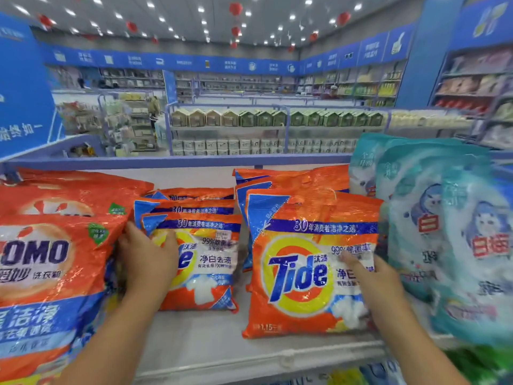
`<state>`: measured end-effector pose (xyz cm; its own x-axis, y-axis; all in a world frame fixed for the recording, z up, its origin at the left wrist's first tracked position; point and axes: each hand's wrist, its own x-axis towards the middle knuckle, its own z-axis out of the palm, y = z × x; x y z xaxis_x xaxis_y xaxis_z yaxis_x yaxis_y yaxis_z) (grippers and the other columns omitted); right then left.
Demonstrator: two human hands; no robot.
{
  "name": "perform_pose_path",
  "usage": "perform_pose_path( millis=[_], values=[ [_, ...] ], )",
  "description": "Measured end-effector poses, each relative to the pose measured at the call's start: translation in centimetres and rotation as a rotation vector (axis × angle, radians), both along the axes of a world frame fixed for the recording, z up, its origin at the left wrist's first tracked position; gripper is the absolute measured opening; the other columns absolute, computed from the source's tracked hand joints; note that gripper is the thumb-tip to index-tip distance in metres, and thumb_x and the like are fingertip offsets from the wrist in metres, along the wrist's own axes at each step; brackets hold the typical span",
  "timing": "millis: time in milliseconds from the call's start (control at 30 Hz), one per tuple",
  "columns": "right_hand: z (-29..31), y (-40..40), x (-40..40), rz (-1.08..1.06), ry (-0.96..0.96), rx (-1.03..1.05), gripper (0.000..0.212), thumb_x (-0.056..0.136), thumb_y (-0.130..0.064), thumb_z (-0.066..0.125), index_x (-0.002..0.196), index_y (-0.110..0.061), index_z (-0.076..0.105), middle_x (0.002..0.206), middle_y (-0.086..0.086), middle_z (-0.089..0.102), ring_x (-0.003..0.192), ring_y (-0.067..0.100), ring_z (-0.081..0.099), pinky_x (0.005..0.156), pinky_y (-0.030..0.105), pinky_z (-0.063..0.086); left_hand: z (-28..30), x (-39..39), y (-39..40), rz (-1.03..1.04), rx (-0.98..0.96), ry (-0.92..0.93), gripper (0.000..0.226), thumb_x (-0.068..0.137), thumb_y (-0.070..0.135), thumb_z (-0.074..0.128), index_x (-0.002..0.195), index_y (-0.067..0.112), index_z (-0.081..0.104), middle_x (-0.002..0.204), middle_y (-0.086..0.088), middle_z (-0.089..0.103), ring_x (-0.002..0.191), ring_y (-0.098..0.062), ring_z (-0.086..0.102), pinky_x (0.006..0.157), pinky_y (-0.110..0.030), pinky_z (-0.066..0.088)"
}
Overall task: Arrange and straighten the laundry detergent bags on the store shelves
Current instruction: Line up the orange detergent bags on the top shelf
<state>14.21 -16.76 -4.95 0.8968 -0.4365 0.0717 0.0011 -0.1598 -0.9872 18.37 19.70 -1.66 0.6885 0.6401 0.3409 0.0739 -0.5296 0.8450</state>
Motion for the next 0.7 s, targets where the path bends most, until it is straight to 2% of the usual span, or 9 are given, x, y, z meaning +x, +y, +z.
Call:
perform_pose_path(
  millis=[100, 133, 200, 233, 267, 367, 467, 600, 700],
  values=[
    [0.4, -0.2, 0.7, 0.043, -0.059, 0.091, 0.024, 0.087, -0.044, 0.073, 0.104, -0.026, 0.074, 0.102, -0.005, 0.078, 0.097, 0.018, 0.072, 0.092, 0.044, 0.056, 1.2, -5.4, -6.2, -0.181, 0.103, -0.227, 0.066, 0.094, 0.036, 0.066, 0.149, 0.011, 0.038, 0.152, -0.010, 0.039, 0.141, -0.027, 0.036, 0.116, -0.040, 0.031],
    [0.7, -0.2, 1.0, 0.045, -0.090, 0.099, 0.021, 0.088, -0.040, 0.073, 0.103, -0.025, 0.075, 0.099, -0.005, 0.079, 0.096, 0.021, 0.074, 0.092, 0.049, 0.057, 1.2, -6.3, -8.3, -0.349, 0.031, -0.179, 0.071, 0.092, 0.045, 0.066, 0.151, 0.020, 0.035, 0.151, 0.001, 0.041, 0.139, -0.019, 0.040, 0.114, -0.036, 0.033],
    [1.3, -0.1, 1.7, 0.038, -0.164, 0.081, 0.012, 0.090, -0.034, 0.072, 0.096, -0.024, 0.076, 0.092, -0.001, 0.079, 0.090, 0.026, 0.075, 0.086, 0.052, 0.059, 0.4, -6.4, -11.9, -0.638, -0.227, 0.102, 0.099, 0.078, 0.062, 0.070, 0.157, 0.034, 0.017, 0.150, 0.013, 0.043, 0.137, -0.013, 0.045, 0.111, -0.035, 0.037],
    [1.5, 0.0, 2.2, 0.032, -0.192, 0.072, 0.009, 0.091, -0.033, 0.072, 0.093, -0.026, 0.076, 0.089, 0.000, 0.079, 0.087, 0.027, 0.075, 0.083, 0.051, 0.060, -0.2, -6.1, -13.3, -0.688, -0.192, 0.188, 0.109, 0.073, 0.066, 0.073, 0.157, 0.035, 0.012, 0.149, 0.015, 0.043, 0.137, -0.014, 0.046, 0.112, -0.034, 0.038],
    [1.6, 0.1, 2.6, 0.025, -0.204, 0.057, 0.007, 0.091, -0.033, 0.071, 0.091, -0.028, 0.076, 0.087, 0.000, 0.079, 0.083, 0.025, 0.075, 0.080, 0.050, 0.060, -0.8, -5.8, -14.3, -0.679, -0.124, 0.207, 0.112, 0.068, 0.066, 0.078, 0.155, 0.032, 0.016, 0.144, 0.016, 0.048, 0.133, -0.014, 0.050, 0.109, -0.033, 0.040],
    [1.5, 0.2, 3.7, 0.005, -0.188, 0.068, 0.013, 0.093, -0.037, 0.069, 0.087, -0.027, 0.074, 0.080, -0.002, 0.078, 0.076, 0.021, 0.074, 0.074, 0.046, 0.061, -1.5, -4.7, -15.8, -0.562, -0.027, 0.099, 0.094, 0.061, 0.056, 0.088, 0.136, 0.031, 0.038, 0.115, 0.024, 0.054, 0.108, -0.006, 0.058, 0.096, -0.027, 0.048],
    [2.0, 0.2, 4.0, 0.021, -0.166, 0.000, 0.027, 0.098, -0.041, 0.060, 0.086, -0.020, 0.072, 0.075, -0.006, 0.075, 0.072, 0.013, 0.069, 0.063, 0.026, 0.053, -1.1, -3.5, -16.2, -0.553, 0.005, 0.056, 0.087, 0.065, 0.056, 0.086, 0.135, 0.030, 0.042, 0.118, 0.018, 0.058, 0.106, -0.005, 0.058, 0.089, -0.024, 0.047],
    [2.4, -0.4, 3.1, 0.084, -0.107, -0.070, 0.027, 0.099, -0.045, 0.055, 0.093, -0.023, 0.068, 0.085, -0.010, 0.072, 0.079, 0.006, 0.065, 0.063, 0.017, 0.047, -0.9, -4.5, -16.3, -0.543, 0.001, 0.057, 0.074, 0.071, 0.046, 0.086, 0.130, 0.034, 0.042, 0.110, 0.027, 0.056, 0.105, -0.004, 0.060, 0.088, -0.023, 0.047],
    [1.8, -1.3, 1.7, 0.184, -0.034, -0.148, 0.022, 0.096, -0.051, 0.056, 0.098, -0.029, 0.063, 0.096, -0.017, 0.068, 0.090, 0.004, 0.063, 0.071, 0.022, 0.046, -1.2, -5.7, -16.2, -0.569, -0.063, 0.146, 0.104, 0.064, 0.057, 0.087, 0.146, 0.037, 0.025, 0.131, 0.021, 0.053, 0.121, -0.009, 0.056, 0.099, -0.030, 0.047]
  ],
)
